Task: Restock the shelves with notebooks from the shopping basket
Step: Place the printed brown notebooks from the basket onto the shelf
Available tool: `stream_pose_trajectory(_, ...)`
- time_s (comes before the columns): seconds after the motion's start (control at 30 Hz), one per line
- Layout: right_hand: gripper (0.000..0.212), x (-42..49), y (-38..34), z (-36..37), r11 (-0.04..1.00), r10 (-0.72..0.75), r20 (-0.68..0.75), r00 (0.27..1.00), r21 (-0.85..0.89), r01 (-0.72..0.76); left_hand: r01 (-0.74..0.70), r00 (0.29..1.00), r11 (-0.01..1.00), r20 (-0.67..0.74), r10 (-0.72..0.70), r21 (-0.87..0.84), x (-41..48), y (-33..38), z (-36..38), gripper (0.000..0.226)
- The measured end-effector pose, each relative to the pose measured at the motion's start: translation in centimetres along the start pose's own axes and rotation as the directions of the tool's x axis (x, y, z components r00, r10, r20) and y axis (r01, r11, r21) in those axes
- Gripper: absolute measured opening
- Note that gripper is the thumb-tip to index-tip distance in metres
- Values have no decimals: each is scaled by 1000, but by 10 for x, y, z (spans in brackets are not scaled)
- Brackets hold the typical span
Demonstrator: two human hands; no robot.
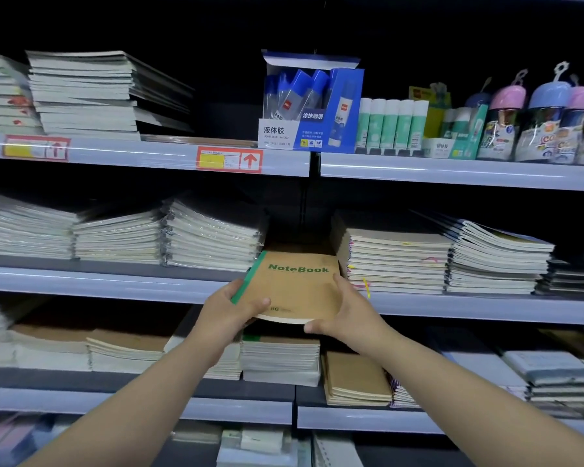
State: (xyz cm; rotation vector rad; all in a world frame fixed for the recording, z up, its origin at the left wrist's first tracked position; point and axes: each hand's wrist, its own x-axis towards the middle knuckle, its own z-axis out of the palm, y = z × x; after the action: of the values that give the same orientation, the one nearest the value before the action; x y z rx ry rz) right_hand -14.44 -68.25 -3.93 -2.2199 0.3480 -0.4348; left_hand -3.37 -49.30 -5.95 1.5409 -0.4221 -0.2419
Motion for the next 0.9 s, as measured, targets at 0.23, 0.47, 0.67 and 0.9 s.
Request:
stream_pose_trajectory(0.23,45,13,7,-7,996,-38,-311,950,-92,9,-152,988,870,100,118,468,17,12,-3,58)
stream_pose_trajectory(0.47,16,25,11,-13,958,-97,-334,938,-287,-3,-140,966,665,-48,256,734,35,17,9,35)
stream_pose_trajectory(0.67,11,47,6,-12,739,-91,-210,973,-670,-75,-150,974,526,34,224,837,59,29,15,7)
stream_pose_trajectory(0.9,19,67,-8,-8,587,-85,-137,987,-807,-62,-112,989,417,59,139,902,88,28,19,37)
